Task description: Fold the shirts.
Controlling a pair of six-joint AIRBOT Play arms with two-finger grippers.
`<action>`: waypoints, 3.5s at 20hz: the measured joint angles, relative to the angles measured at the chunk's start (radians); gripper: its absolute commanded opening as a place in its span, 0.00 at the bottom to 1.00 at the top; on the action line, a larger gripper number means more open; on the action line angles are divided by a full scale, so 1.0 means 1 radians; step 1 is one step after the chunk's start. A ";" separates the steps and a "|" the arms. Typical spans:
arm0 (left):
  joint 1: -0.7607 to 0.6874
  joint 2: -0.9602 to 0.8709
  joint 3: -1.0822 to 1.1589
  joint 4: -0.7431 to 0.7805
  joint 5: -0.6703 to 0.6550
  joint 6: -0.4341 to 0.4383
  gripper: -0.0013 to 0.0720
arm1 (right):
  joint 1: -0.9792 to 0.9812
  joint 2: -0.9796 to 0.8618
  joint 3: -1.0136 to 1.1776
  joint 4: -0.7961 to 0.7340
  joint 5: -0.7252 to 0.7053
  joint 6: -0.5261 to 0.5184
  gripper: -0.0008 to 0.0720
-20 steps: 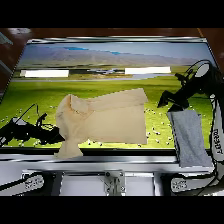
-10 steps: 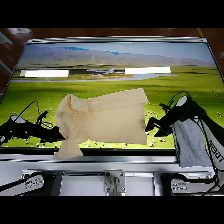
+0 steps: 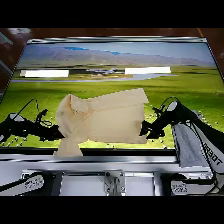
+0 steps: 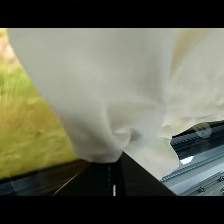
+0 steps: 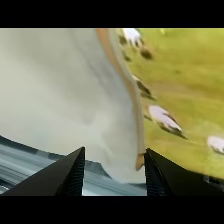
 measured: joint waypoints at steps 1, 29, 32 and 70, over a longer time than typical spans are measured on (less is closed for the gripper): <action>0.000 0.000 0.013 0.000 -0.004 0.000 0.07 | 0.014 0.000 -0.001 0.017 -0.013 -0.003 0.45; 0.000 0.576 1.440 0.066 -0.132 -0.332 0.07 | 0.108 0.649 1.217 -0.153 0.103 0.093 0.09; 0.000 0.575 1.316 0.090 -0.185 -0.315 0.07 | 0.108 0.589 1.170 -0.196 0.261 0.145 0.09; 0.158 -0.045 0.412 0.293 -0.300 -0.294 1.00 | -0.139 -0.122 0.876 -0.513 0.171 0.018 0.90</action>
